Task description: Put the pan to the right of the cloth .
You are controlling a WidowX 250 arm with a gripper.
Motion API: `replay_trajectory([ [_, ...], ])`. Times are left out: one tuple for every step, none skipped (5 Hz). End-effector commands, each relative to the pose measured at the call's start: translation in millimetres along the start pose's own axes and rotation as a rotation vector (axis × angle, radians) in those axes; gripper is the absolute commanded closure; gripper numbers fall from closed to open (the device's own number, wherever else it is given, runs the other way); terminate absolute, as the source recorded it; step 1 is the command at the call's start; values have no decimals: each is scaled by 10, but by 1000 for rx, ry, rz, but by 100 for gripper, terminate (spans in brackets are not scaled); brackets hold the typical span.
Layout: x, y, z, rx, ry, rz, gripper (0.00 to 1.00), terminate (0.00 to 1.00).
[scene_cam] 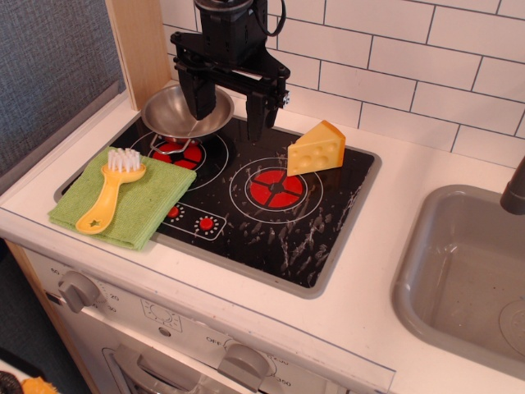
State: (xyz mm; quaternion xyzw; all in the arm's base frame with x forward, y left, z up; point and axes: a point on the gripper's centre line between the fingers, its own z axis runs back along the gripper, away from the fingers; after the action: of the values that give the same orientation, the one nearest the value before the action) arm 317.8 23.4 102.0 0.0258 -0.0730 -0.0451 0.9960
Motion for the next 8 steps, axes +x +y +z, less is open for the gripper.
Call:
replay_trajectory([
  [0,0,0,0,0,0,0,0],
  [192,153,-145,-51,-54,73,0,0],
  [476,325,-336,-36,-85,109,0,0],
  [683,440,-510,-8,-80,109,0,0],
  [795,541,-743,-7,-48,119,0,0],
  [831,630,-871,-18,-10,132,0,0],
  [781,690,-892,-33,-5,144,100,0],
  [757,711,-769,-34,-27,129,100,0],
])
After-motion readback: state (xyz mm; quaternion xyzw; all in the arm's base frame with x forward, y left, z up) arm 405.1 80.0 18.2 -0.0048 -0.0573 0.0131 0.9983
